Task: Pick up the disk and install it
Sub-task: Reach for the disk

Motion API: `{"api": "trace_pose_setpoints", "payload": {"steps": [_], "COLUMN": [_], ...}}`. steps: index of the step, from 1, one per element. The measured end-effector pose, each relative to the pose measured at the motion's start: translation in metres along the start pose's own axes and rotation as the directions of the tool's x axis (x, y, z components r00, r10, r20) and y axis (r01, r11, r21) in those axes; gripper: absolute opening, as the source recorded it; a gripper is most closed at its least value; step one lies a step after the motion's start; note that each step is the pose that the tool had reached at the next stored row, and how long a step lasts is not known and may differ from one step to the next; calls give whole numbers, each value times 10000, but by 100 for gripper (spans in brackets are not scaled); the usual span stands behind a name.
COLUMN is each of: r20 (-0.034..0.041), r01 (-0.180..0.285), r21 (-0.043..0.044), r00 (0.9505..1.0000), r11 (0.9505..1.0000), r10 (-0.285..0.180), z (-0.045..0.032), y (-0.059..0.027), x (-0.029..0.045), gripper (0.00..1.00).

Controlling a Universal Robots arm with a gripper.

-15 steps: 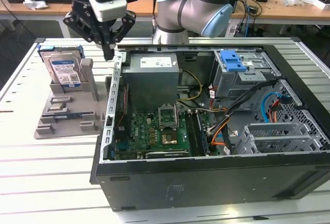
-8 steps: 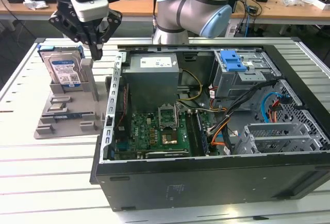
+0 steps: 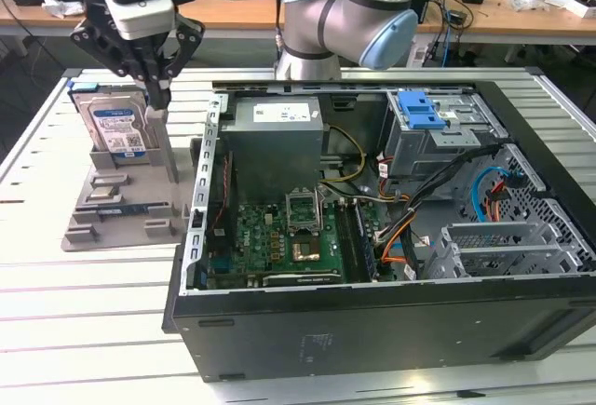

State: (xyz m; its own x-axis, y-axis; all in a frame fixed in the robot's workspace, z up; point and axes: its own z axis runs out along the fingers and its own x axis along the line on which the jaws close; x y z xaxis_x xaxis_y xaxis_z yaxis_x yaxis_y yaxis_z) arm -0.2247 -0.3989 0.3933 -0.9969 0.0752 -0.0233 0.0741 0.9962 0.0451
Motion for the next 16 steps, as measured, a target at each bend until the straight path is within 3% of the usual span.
{"api": "trace_pose_setpoints", "payload": {"steps": [16], "r20": [0], "r01": [-1], "r21": [0], "r00": [10000], "r11": [10000], "r10": [1], "z": [-8], "y": [-23], "x": [316], "gripper": [11]}}
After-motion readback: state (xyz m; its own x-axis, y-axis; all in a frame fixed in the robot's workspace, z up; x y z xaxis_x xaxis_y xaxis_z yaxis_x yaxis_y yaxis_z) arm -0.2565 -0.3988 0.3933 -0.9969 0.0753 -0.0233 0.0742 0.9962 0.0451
